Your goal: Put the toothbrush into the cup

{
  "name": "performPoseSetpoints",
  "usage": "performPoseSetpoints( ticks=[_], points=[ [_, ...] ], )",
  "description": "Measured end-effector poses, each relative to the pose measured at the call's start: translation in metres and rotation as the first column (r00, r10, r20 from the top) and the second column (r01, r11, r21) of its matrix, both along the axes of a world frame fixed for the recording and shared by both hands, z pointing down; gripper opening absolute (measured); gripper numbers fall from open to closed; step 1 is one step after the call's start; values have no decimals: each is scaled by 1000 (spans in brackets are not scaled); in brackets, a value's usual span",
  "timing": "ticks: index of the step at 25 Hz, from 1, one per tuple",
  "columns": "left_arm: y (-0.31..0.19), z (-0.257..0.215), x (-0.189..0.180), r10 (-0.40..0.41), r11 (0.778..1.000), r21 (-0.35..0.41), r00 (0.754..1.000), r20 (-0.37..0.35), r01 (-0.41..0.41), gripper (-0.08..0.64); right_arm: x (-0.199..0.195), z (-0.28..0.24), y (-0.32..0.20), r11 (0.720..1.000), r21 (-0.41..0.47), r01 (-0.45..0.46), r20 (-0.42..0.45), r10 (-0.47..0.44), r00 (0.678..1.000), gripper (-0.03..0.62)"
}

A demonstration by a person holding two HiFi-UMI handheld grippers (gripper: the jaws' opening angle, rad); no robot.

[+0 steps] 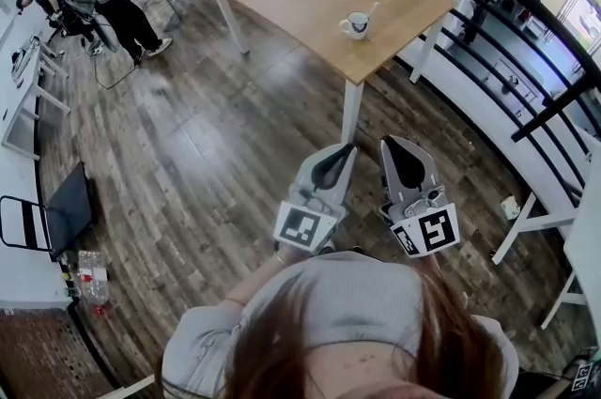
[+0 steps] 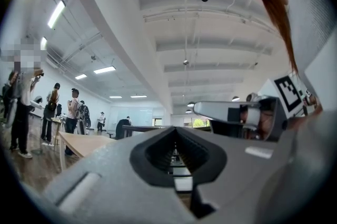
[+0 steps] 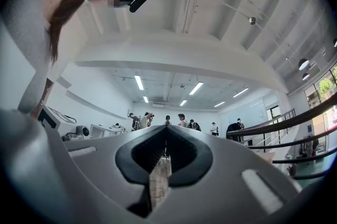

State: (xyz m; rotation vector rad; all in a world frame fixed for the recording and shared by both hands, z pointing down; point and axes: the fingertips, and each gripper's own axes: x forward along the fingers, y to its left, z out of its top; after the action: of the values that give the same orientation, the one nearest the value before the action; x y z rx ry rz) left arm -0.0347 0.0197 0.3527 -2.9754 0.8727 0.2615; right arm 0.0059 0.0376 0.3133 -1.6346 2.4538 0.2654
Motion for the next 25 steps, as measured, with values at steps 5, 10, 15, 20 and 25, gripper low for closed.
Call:
performPoseSetpoints(
  ticks=[5, 10, 15, 20, 25],
  points=[
    [5, -2, 8, -2, 1000, 1, 1000, 11, 2, 3, 6, -1, 3, 1000, 1, 2, -13, -2, 1000, 3],
    [5, -8, 11, 4, 1000, 7, 1000, -5, -4, 3, 5, 2, 2, 1000, -16, -4, -54, 3, 999, 3],
    [9, -11, 17, 16, 1000, 24, 1000, -7, -15, 3, 7, 7, 2, 1000, -29, 6, -31, -7, 999, 3],
    [9, -10, 19, 12, 1000, 23, 1000, -1, -12, 3, 4, 8, 4, 999, -29, 22, -43, -23, 999, 3],
    [9, -9, 19, 3, 1000, 27, 1000, 1, -3, 3, 3, 10, 5, 999, -35, 28, -50, -30, 998, 3]
  ],
)
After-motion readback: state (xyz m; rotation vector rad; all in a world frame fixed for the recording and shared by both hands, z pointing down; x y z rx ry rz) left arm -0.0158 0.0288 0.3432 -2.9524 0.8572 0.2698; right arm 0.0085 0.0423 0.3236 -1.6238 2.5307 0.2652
